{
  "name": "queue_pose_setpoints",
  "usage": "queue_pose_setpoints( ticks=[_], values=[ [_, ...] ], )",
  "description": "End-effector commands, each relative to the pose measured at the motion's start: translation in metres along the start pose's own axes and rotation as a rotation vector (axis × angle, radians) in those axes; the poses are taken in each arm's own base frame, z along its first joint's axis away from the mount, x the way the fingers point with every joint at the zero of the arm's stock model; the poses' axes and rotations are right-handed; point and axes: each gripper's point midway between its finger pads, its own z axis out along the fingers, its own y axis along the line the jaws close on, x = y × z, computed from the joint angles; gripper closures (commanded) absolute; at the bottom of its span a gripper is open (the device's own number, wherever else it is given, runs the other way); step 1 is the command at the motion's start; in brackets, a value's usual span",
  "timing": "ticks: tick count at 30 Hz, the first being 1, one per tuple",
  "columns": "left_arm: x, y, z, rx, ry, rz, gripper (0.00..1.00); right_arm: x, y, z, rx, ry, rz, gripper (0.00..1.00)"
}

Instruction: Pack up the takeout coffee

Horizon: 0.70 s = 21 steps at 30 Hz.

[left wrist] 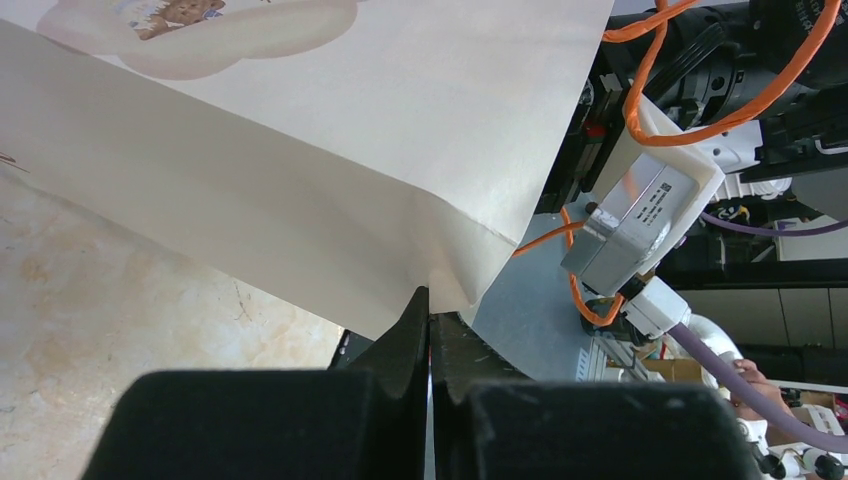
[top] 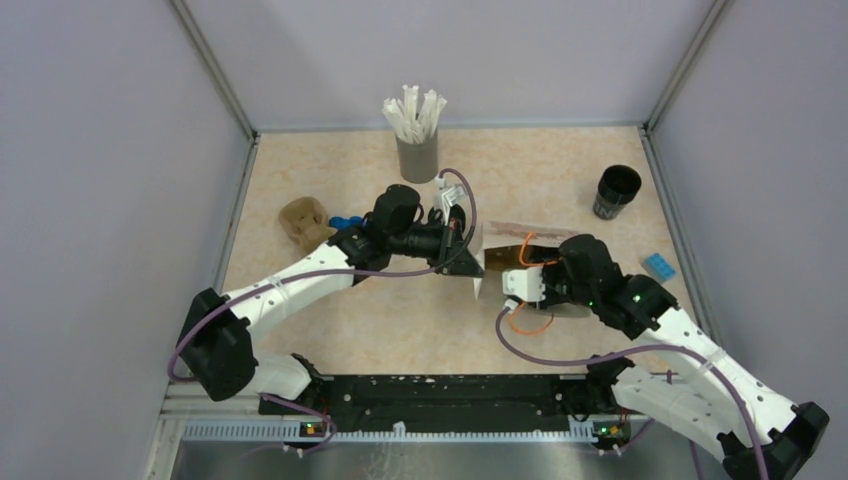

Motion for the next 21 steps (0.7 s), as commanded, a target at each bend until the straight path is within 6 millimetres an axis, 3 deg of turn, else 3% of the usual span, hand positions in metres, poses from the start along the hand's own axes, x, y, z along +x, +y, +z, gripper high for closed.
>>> queue_pose_setpoints(
  ticks=[1, 13, 21],
  values=[
    [-0.014, -0.015, 0.0, 0.04, -0.028, 0.053, 1.0, 0.003, -0.012, 0.003, 0.062, 0.013, 0.007, 0.62],
    [-0.013, -0.018, -0.004, 0.045, -0.03, 0.055, 1.0, 0.018, -0.021, 0.033, 0.166, 0.067, 0.007, 0.67],
    [-0.011, -0.019, -0.005, 0.048, -0.028, 0.045, 1.0, 0.044, -0.009, 0.042, 0.194, 0.146, 0.024, 0.68]
  ],
)
